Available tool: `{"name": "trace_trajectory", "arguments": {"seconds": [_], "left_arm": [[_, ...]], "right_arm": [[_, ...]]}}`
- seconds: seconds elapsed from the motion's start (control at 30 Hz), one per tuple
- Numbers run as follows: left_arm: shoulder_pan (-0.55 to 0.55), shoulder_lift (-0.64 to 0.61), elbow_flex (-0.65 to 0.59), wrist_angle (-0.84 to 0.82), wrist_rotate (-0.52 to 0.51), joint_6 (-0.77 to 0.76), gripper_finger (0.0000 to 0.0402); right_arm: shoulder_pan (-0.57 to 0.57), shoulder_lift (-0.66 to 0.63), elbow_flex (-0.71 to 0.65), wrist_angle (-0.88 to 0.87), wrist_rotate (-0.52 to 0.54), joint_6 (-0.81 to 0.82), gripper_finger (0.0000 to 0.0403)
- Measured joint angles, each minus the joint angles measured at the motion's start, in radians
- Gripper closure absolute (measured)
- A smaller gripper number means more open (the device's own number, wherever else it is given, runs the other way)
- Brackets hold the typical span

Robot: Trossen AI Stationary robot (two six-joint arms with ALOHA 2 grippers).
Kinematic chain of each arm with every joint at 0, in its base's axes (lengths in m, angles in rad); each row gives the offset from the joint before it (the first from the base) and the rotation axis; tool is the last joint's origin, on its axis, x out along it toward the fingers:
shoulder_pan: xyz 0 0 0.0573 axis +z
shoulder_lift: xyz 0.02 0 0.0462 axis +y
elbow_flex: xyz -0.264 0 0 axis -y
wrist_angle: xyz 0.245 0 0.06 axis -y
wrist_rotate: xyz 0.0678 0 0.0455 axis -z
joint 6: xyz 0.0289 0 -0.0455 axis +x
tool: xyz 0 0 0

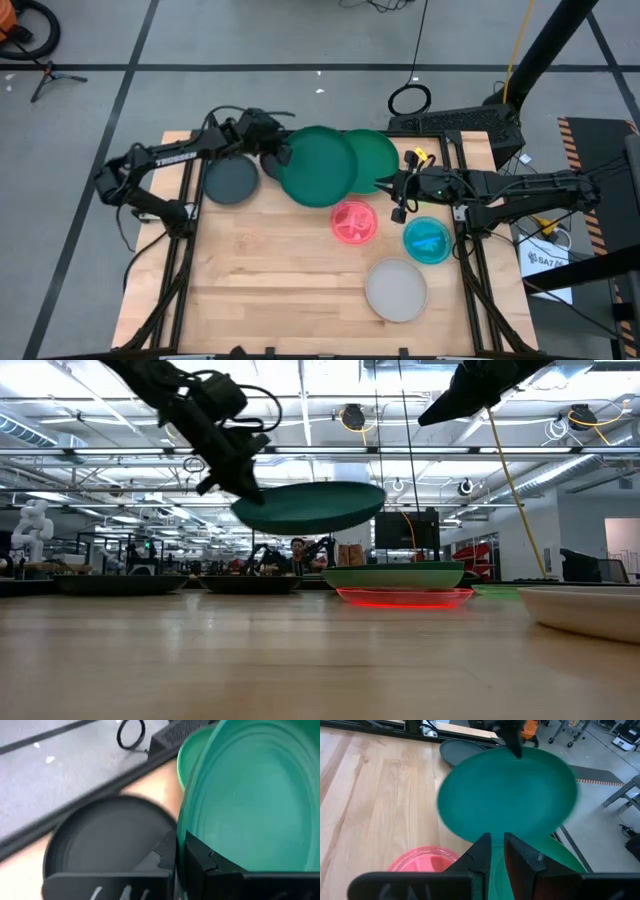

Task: Stack plastic plates
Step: Stack the dark green plate on top of the green plate

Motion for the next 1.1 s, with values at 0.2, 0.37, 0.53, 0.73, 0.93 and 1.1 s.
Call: {"name": "trace_trajectory", "arguments": {"seconds": [0.2, 0.37, 0.53, 0.73, 0.93, 1.1], "left_arm": [[0.006, 0.142, 0.197, -0.013, -0.021, 0.096, 0.0387], [0.027, 0.280, 0.374, -0.090, -0.024, 0.151, 0.0387], [0.031, 0.402, 0.484, -0.103, -0.022, 0.147, 0.0387], [0.027, 0.505, 0.545, -0.106, -0.016, 0.135, 0.0387], [0.017, 0.551, 0.577, -0.102, -0.014, 0.141, 0.0387], [0.017, 0.551, 0.578, -0.085, -0.013, 0.149, 0.0387]], "right_arm": [[0.000, 0.000, 0.000, 0.000, 0.000, -0.003, 0.0358], [0.000, 0.000, 0.000, -0.001, 0.000, -0.003, 0.0358], [0.000, 0.000, 0.000, -0.013, 0.000, -0.007, 0.0358], [0.000, 0.000, 0.000, -0.033, 0.000, -0.014, 0.0358], [0.000, 0.000, 0.000, -0.031, 0.000, -0.018, 0.0358], [0.000, 0.000, 0.000, -0.031, 0.001, -0.018, 0.0358]]}}
